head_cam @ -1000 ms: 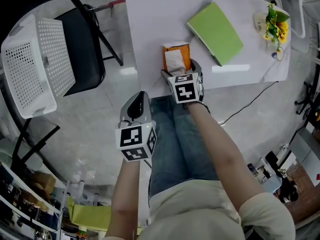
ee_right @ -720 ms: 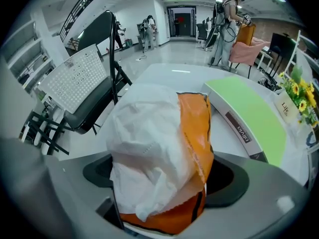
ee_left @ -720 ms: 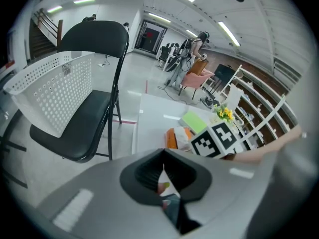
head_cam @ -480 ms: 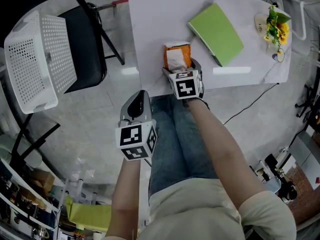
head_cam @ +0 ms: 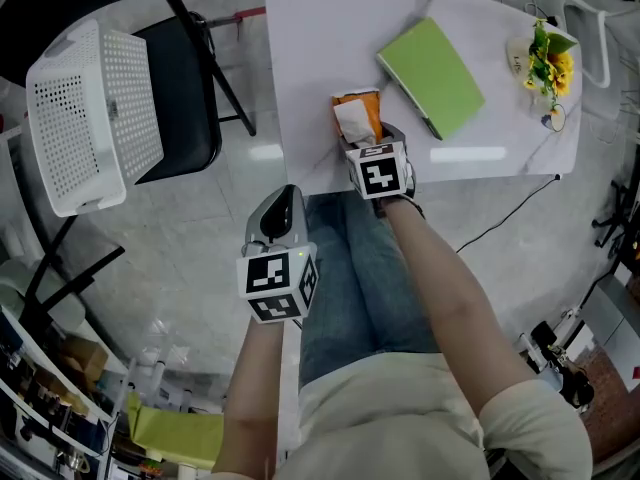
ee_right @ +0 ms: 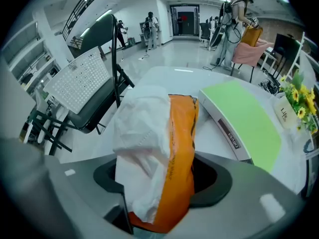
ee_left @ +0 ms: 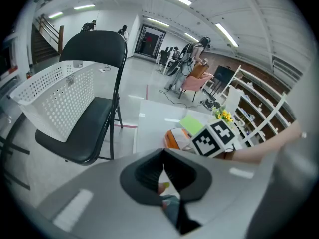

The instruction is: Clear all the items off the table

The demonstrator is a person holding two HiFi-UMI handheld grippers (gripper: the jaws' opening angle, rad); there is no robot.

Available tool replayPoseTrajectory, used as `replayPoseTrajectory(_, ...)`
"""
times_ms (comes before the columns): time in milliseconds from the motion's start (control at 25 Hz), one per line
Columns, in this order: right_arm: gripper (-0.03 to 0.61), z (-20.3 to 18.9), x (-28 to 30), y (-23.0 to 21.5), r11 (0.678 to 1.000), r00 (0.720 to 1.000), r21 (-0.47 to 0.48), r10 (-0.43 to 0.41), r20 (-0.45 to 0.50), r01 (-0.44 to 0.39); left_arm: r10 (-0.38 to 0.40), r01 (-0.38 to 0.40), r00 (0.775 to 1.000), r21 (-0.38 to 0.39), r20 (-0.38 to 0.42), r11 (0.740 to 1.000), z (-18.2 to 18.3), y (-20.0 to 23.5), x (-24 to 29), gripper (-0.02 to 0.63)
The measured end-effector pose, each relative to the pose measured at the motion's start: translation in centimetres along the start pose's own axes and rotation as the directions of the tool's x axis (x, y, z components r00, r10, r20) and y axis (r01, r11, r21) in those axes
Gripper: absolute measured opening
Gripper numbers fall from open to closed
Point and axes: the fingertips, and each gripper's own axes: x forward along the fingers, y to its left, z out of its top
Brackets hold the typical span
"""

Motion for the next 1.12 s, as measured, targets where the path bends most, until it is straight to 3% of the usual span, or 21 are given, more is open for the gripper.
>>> replayPoseTrajectory(600, 0.316, 2.1, -6.1, -1.4, 1.000, 0.999, -0.027, 0.006, 0.049, -0.005, -0.015, 0.014, 0.999, 0.025, 0.036, 1.000, 3.1, -4.3, -2.4, 0.009)
replayPoseTrajectory(1120, 0.314, 5.0, -13.2, -1.3, 0.993, 0.995, -0.109, 0.049, 0.090, -0.039, 0.008, -0.010, 0.996, 0.020, 0.085, 1.000, 7.6, -7.4, -5.5, 0.009)
